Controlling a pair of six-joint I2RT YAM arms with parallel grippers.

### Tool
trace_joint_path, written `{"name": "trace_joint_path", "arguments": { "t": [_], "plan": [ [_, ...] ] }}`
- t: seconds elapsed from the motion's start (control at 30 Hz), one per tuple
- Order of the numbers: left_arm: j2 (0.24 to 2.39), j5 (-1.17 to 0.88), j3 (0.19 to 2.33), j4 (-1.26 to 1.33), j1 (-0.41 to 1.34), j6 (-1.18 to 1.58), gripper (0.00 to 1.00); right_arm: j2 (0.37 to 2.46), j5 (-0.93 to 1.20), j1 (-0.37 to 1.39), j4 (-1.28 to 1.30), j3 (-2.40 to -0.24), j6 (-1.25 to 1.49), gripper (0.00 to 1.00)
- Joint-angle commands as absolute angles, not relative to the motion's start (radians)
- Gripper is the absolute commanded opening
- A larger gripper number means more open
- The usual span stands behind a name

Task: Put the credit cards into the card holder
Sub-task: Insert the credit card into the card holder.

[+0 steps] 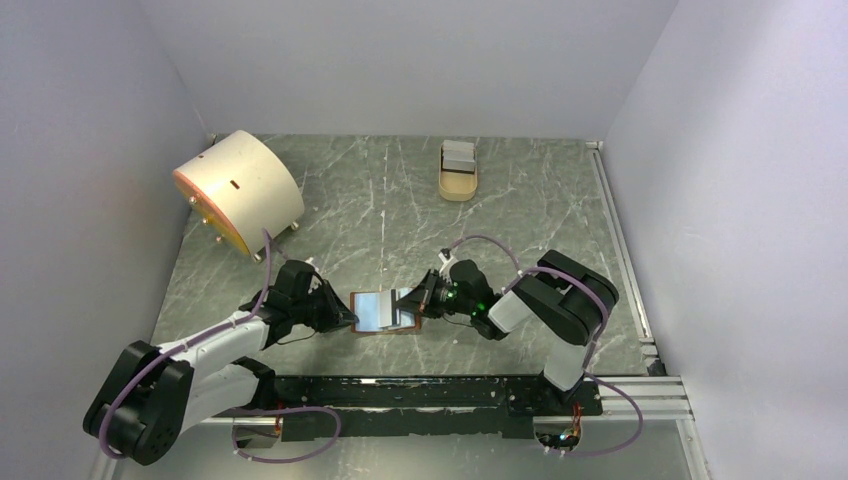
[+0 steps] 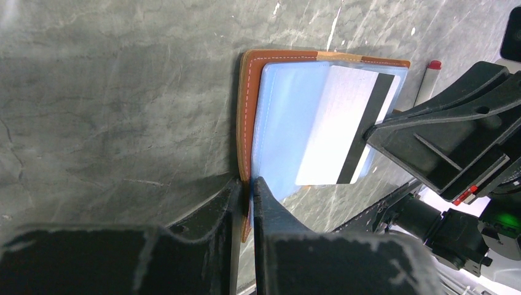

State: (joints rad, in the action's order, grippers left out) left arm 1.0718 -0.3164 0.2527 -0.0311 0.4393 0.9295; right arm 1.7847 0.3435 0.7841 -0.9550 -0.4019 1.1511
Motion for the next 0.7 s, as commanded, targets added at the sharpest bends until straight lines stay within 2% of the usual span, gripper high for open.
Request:
{"name": "trace_joint_path", "arguments": {
  "t": [0.0,0.4,0.67],
  "plan": [
    [1.081,-0.330,0.242,-0.006,0.430,0.912,0.15,1.810,0.345,0.791,-1.033,-0.391,1.169,0.00],
    [1.071,-0.359,0.244,0.013,0.431,0.922,0.18,1.840,0.381,0.801,-1.014,-0.402,1.176,0.00],
    [1.028,-0.419,0.238,0.051,0.432,0.934,0.22,1.742,0.292,0.815,-0.768,-0.448,1.103,0.28]
  ]
}}
